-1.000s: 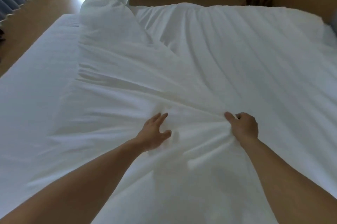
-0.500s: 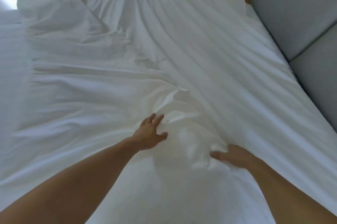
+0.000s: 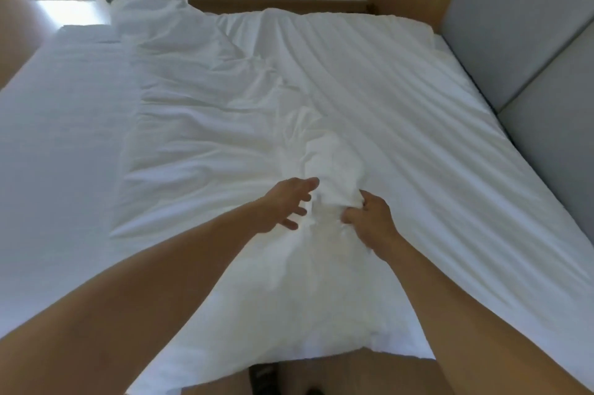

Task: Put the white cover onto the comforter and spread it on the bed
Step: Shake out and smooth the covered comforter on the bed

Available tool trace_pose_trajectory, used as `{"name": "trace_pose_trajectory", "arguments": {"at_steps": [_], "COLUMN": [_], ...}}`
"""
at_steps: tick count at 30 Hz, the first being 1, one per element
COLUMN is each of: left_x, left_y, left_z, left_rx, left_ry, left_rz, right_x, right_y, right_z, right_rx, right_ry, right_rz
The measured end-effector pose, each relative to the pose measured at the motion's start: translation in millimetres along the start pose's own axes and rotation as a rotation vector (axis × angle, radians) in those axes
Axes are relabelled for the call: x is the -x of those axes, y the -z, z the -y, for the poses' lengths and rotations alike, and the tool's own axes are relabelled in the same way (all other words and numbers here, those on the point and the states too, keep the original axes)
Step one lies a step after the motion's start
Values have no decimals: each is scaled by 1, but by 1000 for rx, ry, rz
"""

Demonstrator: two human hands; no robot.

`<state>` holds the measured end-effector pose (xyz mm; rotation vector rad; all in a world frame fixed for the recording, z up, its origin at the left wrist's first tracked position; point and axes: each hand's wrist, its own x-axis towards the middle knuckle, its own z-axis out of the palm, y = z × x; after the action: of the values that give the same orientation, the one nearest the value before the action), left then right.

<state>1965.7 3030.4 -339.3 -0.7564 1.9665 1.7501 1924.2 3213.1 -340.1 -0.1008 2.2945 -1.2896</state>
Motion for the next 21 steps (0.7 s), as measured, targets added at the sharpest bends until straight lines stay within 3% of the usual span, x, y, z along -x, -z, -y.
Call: {"name": "trace_pose_trajectory", "arguments": {"at_steps": [6, 14, 19, 21], "left_x": [120, 234, 289, 309], "left_y": [44, 154, 255, 295], "left_z": [6, 35, 94, 124], "left_rx": [54, -134, -148, -161], "left_ry": [71, 110, 69, 47], "left_rz": [-91, -340, -485, -511], "right_x": [87, 181, 215, 228], "right_y": [-81, -189, -288, -324], "right_z": [50, 145, 190, 206], "right_rx": [240, 460, 449, 358], "right_ry": [267, 591, 621, 547], "right_rz": [168, 284, 362, 466]}}
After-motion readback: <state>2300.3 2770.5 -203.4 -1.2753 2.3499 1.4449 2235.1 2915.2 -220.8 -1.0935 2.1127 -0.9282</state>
